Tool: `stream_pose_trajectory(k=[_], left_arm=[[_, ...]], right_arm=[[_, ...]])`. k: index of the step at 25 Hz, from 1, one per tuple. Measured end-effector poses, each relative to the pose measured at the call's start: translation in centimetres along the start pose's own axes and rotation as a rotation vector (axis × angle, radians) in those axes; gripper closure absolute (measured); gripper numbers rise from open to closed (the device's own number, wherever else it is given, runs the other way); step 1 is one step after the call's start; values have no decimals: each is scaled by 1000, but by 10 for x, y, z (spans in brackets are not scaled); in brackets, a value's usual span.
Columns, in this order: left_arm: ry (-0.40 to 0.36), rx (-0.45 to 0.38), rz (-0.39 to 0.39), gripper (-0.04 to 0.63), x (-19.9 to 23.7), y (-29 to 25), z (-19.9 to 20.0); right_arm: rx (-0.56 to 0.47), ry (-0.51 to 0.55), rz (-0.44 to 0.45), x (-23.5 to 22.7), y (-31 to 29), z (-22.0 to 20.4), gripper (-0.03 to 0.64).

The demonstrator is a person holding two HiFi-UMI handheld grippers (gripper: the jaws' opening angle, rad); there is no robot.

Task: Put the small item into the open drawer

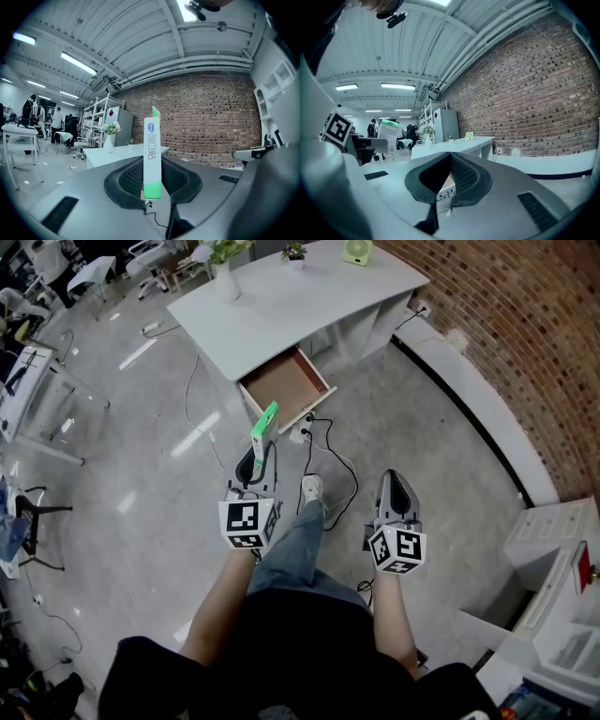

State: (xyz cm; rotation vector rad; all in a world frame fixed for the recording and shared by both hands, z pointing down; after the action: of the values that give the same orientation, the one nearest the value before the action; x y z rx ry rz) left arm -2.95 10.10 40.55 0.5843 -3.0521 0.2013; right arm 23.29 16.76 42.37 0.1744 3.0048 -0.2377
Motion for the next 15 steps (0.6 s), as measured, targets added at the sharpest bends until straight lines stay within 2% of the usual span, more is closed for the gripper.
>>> stream_pose_trajectory(k=[7, 15], left_arm=[[23, 39, 36, 502, 21, -62, -19], [46, 97, 62, 502, 35, -161, -32]], right_arm=[[39, 20, 71, -1, -86, -4, 617], [88, 68, 214, -2, -210, 7, 617]])
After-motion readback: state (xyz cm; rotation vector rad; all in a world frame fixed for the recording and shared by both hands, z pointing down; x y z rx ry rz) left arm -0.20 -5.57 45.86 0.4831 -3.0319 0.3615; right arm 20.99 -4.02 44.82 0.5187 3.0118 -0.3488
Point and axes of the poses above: the fingertips, and each gripper's own axes: y backward along the fingers, x to its left, z out of its top, the point moved 2 cm from there along y, backward along the fingers
